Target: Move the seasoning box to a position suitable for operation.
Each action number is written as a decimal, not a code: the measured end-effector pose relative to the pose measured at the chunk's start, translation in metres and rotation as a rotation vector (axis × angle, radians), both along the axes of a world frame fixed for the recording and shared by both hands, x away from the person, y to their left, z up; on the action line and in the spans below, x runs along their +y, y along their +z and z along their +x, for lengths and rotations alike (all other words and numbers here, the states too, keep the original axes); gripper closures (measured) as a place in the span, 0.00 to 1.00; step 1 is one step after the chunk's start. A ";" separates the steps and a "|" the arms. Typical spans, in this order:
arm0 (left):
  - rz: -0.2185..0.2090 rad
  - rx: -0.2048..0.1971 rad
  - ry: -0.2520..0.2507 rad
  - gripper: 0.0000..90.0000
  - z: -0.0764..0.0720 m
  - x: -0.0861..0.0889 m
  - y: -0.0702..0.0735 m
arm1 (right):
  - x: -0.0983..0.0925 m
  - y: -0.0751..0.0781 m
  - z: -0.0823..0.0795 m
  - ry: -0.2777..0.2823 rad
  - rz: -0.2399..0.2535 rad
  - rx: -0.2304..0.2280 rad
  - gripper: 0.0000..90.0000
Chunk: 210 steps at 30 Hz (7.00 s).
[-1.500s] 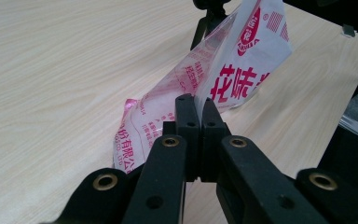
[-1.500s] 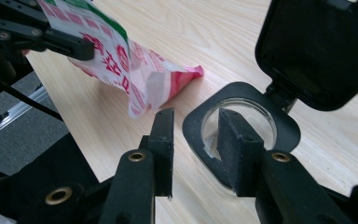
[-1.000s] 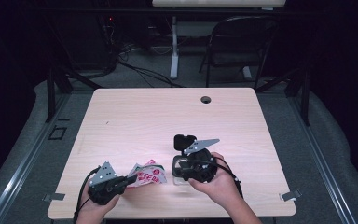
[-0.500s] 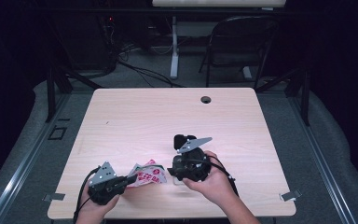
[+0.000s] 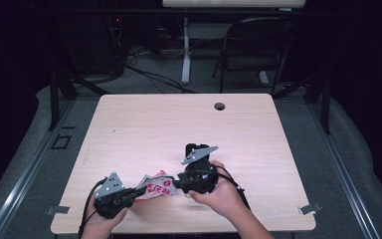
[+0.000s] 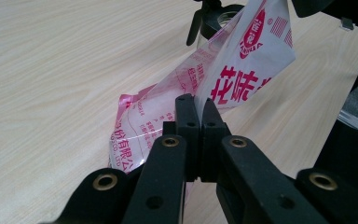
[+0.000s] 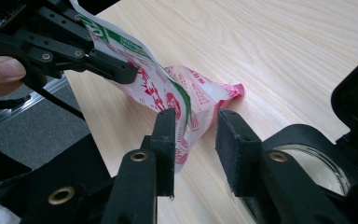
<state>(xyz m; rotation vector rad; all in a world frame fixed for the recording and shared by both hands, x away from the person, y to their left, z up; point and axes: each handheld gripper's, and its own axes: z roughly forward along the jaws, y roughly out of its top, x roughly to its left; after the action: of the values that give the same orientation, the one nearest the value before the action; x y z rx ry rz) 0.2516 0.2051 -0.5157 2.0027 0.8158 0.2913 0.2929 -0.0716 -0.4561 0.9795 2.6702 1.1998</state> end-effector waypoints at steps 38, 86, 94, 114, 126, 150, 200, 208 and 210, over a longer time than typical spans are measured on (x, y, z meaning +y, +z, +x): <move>0.000 0.007 -0.016 1.00 0.001 -0.004 -0.004 | 0.026 -0.022 0.014 0.064 -0.051 0.099 0.93; 0.056 -0.007 0.011 0.59 0.006 -0.006 -0.016 | 0.028 -0.024 0.013 0.148 -0.039 0.118 1.00; 0.103 -0.016 0.012 0.53 0.010 -0.006 -0.024 | 0.028 -0.024 0.013 0.149 -0.037 0.118 1.00; 0.133 0.000 -0.029 0.37 0.016 -0.003 -0.042 | 0.029 -0.020 0.015 0.163 -0.046 0.114 1.00; 0.146 0.028 -0.029 0.30 0.022 0.001 -0.053 | 0.031 -0.016 0.017 0.182 -0.052 0.102 1.00; 0.156 0.066 -0.041 0.37 0.030 -0.004 -0.070 | 0.033 -0.010 0.019 0.189 -0.045 0.079 1.00; 0.210 0.022 -0.047 0.60 0.029 -0.012 -0.068 | 0.031 -0.004 0.016 0.180 -0.035 0.044 1.00; 0.212 -0.001 -0.026 0.60 0.028 -0.012 -0.066 | 0.029 -0.003 0.017 0.179 -0.025 0.039 1.00; 0.209 0.008 -0.033 0.60 0.029 -0.012 -0.064 | 0.029 -0.003 0.017 0.172 -0.008 0.041 1.00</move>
<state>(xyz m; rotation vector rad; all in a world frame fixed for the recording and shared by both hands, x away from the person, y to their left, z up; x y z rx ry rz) 0.2807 0.1934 -0.5800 2.2115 0.7829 0.3618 0.3098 -0.0423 -0.4592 0.7952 2.8394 1.2090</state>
